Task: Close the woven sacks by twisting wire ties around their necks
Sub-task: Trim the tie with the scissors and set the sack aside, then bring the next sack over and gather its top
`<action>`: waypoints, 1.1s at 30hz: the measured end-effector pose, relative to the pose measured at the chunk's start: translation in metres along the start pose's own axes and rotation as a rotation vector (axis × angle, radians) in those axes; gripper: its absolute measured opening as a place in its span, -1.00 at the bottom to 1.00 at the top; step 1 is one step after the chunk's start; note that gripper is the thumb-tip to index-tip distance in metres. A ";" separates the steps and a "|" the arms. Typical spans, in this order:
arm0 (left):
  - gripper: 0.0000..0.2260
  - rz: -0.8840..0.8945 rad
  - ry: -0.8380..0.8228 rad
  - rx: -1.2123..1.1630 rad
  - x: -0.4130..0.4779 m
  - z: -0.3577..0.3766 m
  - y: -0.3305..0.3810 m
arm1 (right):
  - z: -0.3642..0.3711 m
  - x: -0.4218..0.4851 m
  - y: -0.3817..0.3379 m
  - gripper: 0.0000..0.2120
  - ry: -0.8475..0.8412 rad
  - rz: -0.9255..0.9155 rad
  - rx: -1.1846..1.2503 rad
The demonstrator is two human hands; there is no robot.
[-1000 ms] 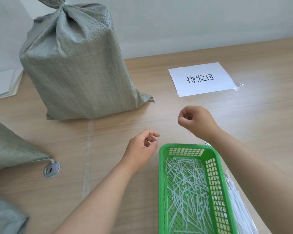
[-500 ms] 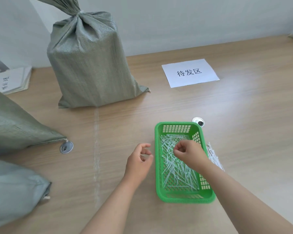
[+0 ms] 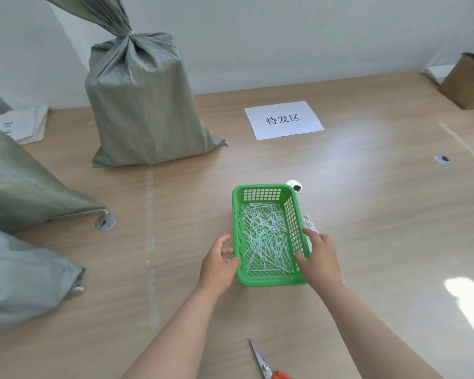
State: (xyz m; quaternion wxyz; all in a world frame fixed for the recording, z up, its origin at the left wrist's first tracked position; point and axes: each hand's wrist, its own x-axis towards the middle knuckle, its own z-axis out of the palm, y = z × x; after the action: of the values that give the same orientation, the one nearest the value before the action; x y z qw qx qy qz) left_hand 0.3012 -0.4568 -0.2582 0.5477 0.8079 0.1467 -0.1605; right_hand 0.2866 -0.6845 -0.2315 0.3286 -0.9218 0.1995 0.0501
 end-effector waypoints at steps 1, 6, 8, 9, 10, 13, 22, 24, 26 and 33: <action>-0.47 -0.012 -0.010 0.002 -0.004 0.002 -0.002 | 0.002 -0.004 0.004 -0.40 -0.033 0.030 -0.005; -0.47 -0.017 -0.036 0.098 -0.027 0.009 -0.010 | 0.007 -0.026 0.016 -0.41 -0.072 0.051 -0.031; -0.45 -0.029 -0.043 0.109 -0.039 0.011 -0.014 | 0.007 -0.035 0.021 -0.38 -0.071 0.045 -0.038; -0.44 -0.032 -0.049 0.110 -0.045 0.012 -0.016 | 0.006 -0.039 0.024 -0.37 -0.071 0.048 -0.048; -0.43 -0.034 -0.057 0.112 -0.050 0.013 -0.019 | 0.005 -0.043 0.026 -0.37 -0.071 0.053 -0.055; -0.44 -0.050 -0.085 0.107 -0.068 0.016 -0.024 | 0.003 -0.054 0.035 -0.33 -0.066 0.058 -0.066; -0.29 0.003 -0.138 0.186 -0.096 0.000 -0.023 | -0.002 -0.077 0.027 -0.40 0.019 0.018 -0.144; -0.27 0.050 -0.126 0.155 -0.103 -0.016 -0.019 | -0.004 -0.089 0.012 -0.44 0.063 -0.037 -0.093; -0.32 0.106 -0.107 0.132 -0.108 -0.035 -0.016 | -0.003 -0.104 -0.009 -0.46 0.080 -0.086 -0.009; -0.45 0.296 -0.028 0.109 -0.132 -0.106 -0.004 | 0.005 -0.156 -0.082 -0.53 0.083 -0.244 0.143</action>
State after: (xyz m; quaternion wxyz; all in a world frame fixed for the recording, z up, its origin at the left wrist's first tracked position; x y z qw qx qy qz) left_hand 0.1906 -0.3647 -0.1691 0.5228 0.8469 0.0094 -0.0968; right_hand 0.1774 -0.5711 -0.1525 0.3884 -0.9148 0.1025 -0.0426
